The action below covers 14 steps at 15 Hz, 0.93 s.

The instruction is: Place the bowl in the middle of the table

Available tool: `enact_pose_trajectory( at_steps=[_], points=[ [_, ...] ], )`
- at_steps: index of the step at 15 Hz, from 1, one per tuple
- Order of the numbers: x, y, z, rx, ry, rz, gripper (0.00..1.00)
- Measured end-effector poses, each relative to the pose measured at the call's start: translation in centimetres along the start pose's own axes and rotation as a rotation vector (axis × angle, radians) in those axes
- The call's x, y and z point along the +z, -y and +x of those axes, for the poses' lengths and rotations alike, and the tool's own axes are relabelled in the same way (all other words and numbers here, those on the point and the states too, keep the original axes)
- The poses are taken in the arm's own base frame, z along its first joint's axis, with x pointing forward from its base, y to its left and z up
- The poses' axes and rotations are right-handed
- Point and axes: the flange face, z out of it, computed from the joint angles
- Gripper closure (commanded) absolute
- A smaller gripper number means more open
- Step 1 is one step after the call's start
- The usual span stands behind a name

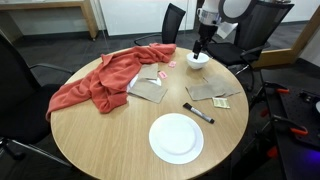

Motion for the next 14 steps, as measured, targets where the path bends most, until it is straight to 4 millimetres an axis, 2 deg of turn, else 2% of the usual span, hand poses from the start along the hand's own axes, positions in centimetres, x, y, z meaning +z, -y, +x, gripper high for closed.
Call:
enact_pose_trajectory(
  at_steps=[10,11,12,14],
  points=[
    [4.4,0.1,2.5,-0.014,0.016,-0.023,0.0],
    [4.7,0.1,2.8,-0.014,0.017,-0.026,0.23],
    [5.1,-0.1,3.0,-0.013,0.019,-0.029,0.26],
    [5.8,-0.3,3.2,-0.012,0.023,-0.036,0.42]
  ],
)
